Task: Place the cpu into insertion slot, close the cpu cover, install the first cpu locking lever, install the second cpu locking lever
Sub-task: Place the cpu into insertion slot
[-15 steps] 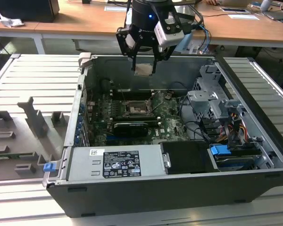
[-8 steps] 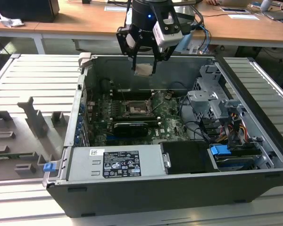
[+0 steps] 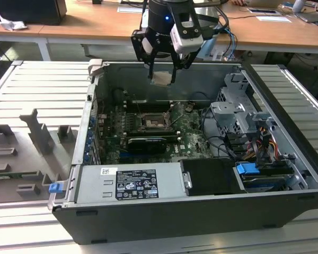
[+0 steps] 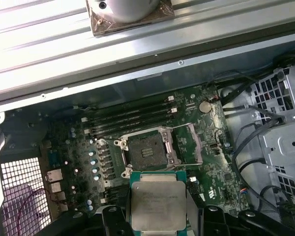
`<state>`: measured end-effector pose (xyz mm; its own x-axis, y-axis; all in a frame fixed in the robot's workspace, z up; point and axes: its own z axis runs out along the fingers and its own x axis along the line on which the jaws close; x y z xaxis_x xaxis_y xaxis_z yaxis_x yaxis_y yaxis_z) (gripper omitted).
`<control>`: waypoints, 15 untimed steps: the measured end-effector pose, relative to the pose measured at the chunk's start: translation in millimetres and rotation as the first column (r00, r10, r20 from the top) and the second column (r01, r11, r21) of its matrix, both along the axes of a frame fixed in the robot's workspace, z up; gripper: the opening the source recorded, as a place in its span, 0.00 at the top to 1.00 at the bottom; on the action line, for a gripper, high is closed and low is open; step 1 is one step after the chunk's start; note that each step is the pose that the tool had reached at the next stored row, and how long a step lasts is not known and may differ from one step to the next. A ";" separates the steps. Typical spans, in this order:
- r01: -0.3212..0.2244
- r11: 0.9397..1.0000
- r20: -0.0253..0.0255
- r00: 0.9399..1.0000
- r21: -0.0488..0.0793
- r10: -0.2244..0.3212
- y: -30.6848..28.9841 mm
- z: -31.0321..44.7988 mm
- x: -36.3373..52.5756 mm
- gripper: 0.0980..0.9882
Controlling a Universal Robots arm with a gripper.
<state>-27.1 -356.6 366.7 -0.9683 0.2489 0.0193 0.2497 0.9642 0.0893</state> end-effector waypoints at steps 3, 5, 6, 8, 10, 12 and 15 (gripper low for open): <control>0.009 1.000 0.000 1.000 0.000 -0.009 0.0 0.0 0.0 0.50; 0.014 1.000 0.000 1.000 0.000 -0.014 0.0 0.0 0.0 0.50; 0.016 1.000 0.000 1.000 0.000 -0.016 0.0 0.0 0.0 0.50; 0.022 1.000 0.000 1.000 0.000 -0.022 0.0 0.0 0.0 0.50; 0.026 1.000 0.000 1.000 0.000 -0.026 0.0 0.0 0.0 0.50; 0.034 0.999 0.000 0.999 0.000 -0.034 0.0 0.0 0.0 0.50; 0.039 0.999 0.000 0.999 0.000 -0.039 0.0 0.0 0.0 0.50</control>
